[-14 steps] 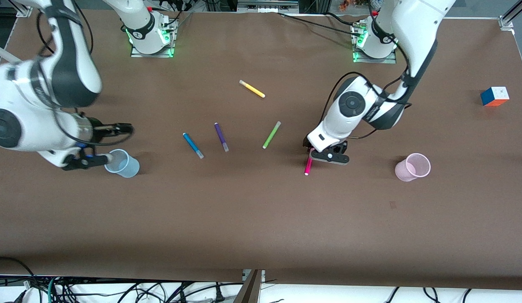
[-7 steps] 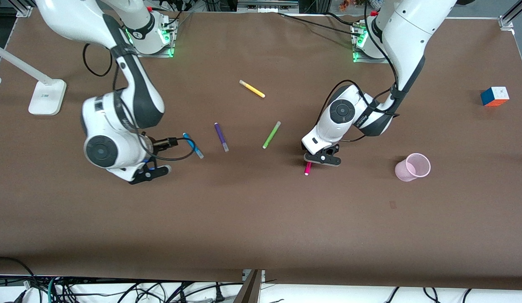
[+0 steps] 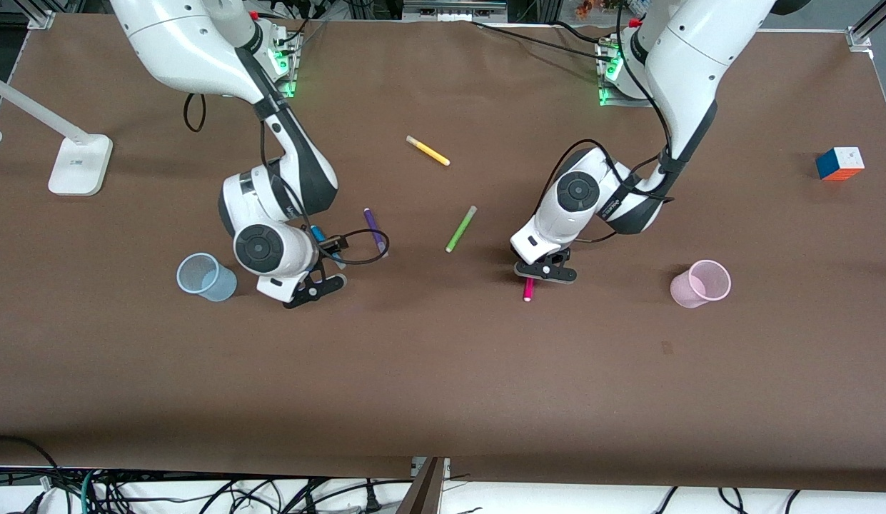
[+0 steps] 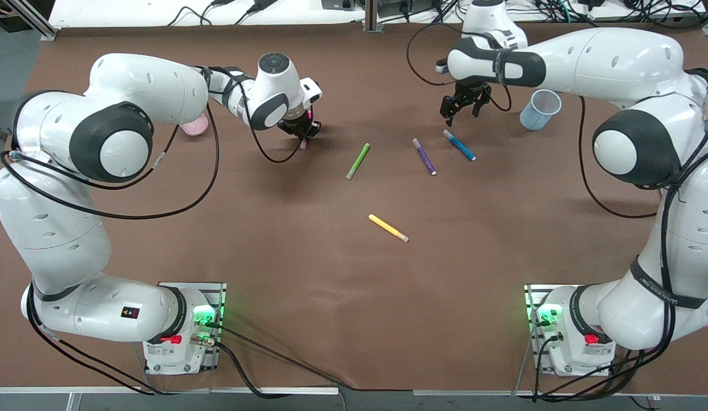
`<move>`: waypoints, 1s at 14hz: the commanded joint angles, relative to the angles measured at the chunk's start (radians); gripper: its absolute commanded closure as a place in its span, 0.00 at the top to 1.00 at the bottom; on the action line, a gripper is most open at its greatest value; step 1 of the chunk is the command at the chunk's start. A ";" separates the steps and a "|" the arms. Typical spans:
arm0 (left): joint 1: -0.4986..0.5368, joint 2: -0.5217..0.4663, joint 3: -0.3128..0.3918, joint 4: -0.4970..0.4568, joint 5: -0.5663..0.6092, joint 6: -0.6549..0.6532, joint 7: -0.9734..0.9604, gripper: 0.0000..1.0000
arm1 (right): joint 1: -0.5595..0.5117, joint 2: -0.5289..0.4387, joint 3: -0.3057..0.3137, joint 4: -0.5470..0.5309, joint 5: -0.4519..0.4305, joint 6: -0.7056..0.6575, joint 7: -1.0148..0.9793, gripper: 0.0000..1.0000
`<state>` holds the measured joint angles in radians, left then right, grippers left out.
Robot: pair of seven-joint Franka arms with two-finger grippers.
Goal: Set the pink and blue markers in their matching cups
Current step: 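Lift the pink marker toward the pink cup while the right gripper grasps blue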
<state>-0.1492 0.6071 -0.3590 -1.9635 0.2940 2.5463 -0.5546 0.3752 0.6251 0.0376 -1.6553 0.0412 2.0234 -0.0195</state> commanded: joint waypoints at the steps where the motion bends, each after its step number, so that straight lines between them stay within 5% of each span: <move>1: 0.040 -0.105 -0.009 0.006 0.021 -0.148 0.011 0.00 | 0.022 -0.013 -0.007 -0.063 0.006 0.076 0.001 1.00; 5: 0.131 -0.210 -0.029 0.131 -0.107 -0.554 0.336 0.00 | 0.037 -0.007 -0.008 -0.145 0.002 0.201 0.001 1.00; 10: 0.255 -0.201 -0.015 0.405 -0.087 -1.039 0.775 0.00 | 0.042 -0.007 -0.008 -0.175 -0.004 0.236 0.000 0.96; 13: 0.275 -0.182 -0.003 0.423 0.117 -1.127 0.939 0.00 | 0.042 -0.007 -0.008 -0.175 -0.004 0.236 0.000 0.45; 14: 0.280 -0.166 0.005 0.423 0.147 -1.146 0.994 0.00 | 0.042 -0.007 -0.008 -0.175 -0.004 0.236 0.000 0.41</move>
<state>0.1333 0.3889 -0.3543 -1.5780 0.3633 1.4516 0.3353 0.4085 0.6362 0.0365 -1.8050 0.0404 2.2417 -0.0196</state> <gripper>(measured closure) 0.824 0.256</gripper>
